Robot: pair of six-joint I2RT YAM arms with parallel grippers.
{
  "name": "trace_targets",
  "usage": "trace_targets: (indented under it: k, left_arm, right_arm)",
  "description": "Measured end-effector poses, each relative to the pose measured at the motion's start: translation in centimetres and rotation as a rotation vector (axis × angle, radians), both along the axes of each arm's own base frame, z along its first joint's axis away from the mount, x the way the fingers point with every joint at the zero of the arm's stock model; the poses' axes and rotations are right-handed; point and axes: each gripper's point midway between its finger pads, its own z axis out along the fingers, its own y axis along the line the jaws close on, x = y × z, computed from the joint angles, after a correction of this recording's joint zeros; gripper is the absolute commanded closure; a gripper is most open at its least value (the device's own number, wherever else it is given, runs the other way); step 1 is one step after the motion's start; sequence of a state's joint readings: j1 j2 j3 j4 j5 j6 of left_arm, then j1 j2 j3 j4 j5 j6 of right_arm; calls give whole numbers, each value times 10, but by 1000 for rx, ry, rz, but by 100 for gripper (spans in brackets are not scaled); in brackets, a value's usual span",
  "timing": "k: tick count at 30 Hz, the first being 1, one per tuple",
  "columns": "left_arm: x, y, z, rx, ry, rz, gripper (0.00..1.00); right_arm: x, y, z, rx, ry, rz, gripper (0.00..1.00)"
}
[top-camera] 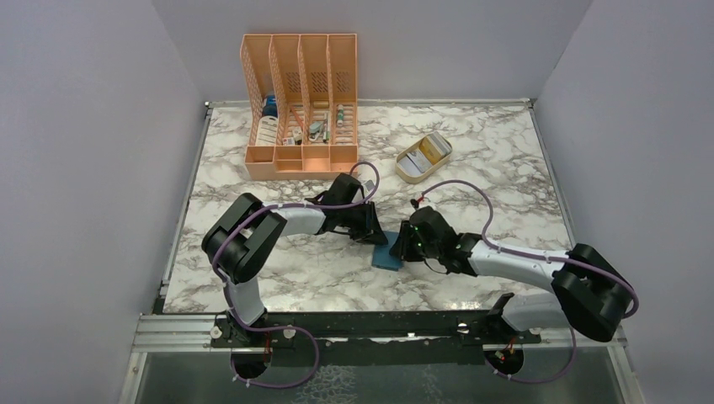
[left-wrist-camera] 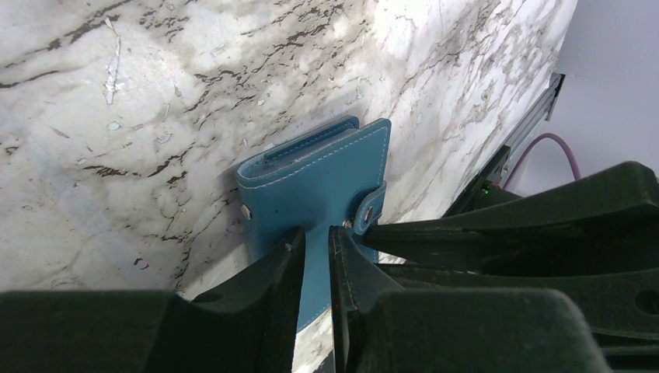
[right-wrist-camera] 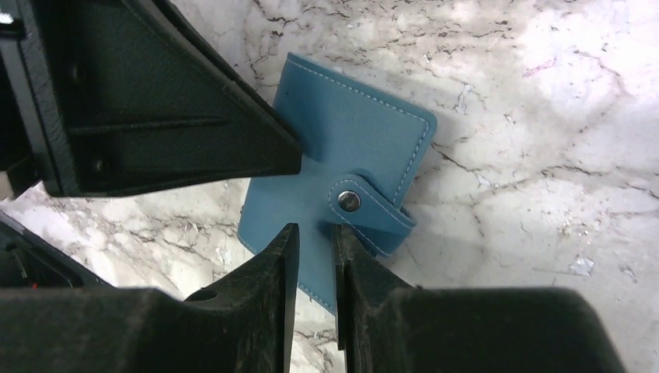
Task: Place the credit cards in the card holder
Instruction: Close the card holder at the center of the board.
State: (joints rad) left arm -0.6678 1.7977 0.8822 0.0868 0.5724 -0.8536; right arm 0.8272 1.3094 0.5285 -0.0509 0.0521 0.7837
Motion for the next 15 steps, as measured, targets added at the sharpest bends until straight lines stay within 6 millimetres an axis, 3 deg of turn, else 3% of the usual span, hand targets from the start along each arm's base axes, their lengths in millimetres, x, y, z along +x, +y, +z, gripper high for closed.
trace_targets:
  k: [4,10,15]
  left_arm:
    - [0,0,0,1,-1,1,79]
    - [0,0,-1,4,0,3,79]
    - [1,0,-1,4,-1,3,79]
  right_arm:
    - [-3,-5,10,-5,-8,3,77]
    - [8,-8,29,-9,-41,-14,73]
    - [12,-10,25,-29,-35,-24,73]
